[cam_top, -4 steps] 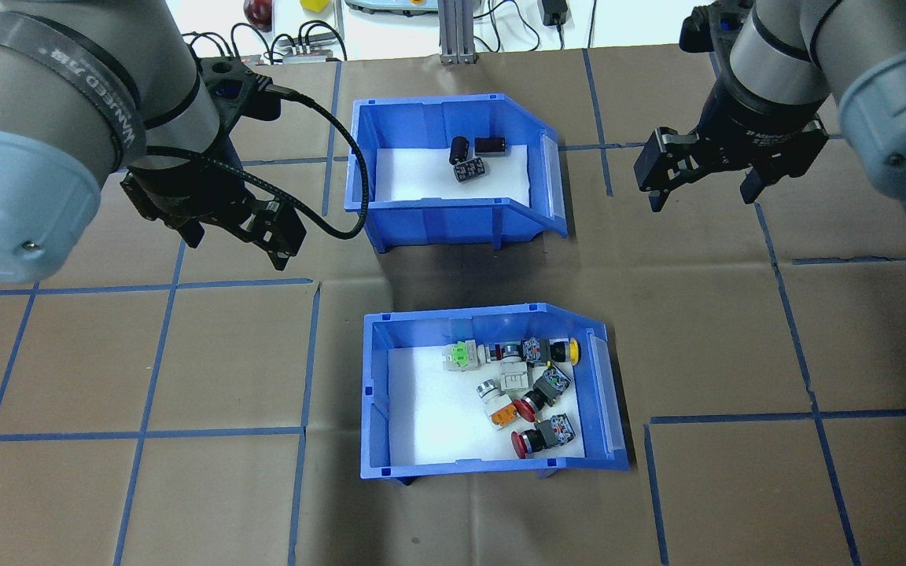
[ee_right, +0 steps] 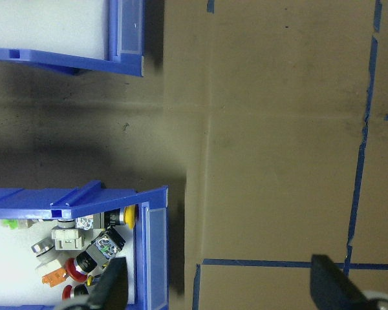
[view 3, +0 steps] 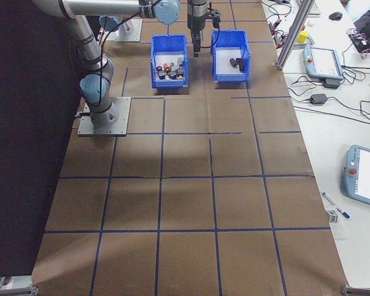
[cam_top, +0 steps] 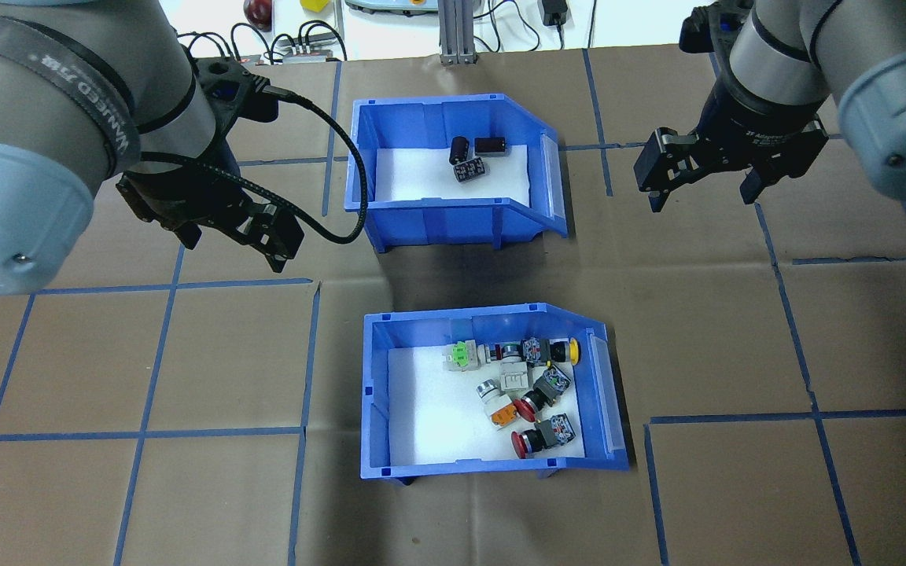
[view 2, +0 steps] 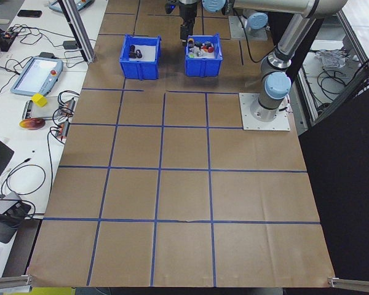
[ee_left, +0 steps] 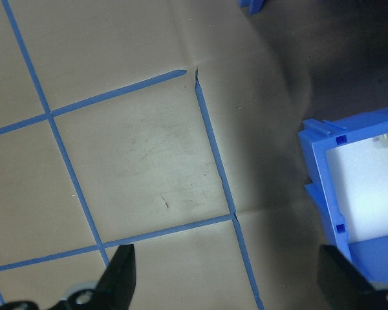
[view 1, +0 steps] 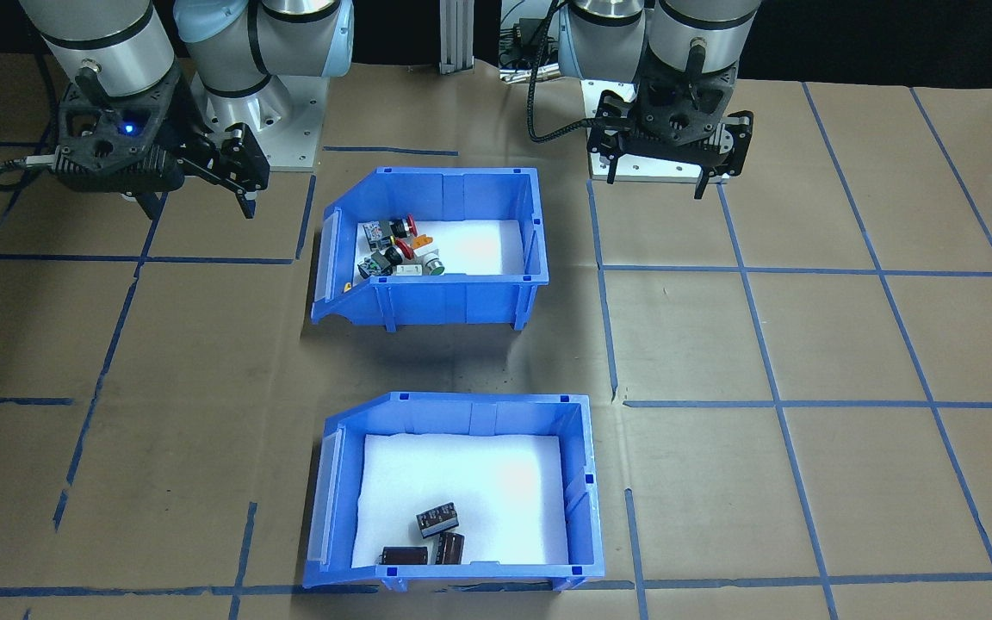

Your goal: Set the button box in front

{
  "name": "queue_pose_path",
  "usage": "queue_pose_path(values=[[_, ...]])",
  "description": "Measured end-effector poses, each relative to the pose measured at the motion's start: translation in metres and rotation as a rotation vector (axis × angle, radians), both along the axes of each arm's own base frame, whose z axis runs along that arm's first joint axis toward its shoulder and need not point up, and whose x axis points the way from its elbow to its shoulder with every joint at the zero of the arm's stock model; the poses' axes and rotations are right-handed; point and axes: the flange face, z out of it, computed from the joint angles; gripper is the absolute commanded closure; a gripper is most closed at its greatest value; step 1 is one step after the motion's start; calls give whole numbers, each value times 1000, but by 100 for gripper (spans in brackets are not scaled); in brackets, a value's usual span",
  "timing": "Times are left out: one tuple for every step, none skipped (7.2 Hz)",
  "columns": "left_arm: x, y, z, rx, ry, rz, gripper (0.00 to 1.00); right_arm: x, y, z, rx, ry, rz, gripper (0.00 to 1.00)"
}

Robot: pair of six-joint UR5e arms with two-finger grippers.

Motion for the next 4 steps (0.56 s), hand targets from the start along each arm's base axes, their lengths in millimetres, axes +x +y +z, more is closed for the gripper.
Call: queue_pose_path(values=[[0, 1, 1, -3, 0, -2, 1, 0, 0, 0, 0, 0, 0, 0], [0, 0, 5, -10, -2, -4, 1, 0, 0, 0, 0, 0, 0, 0], [1, 0, 7, -15, -5, -3, 1, 0, 0, -1, 0, -1, 0, 0], [2, 0, 9, -19, -4, 1, 1, 0, 0, -1, 1, -1, 0, 0]])
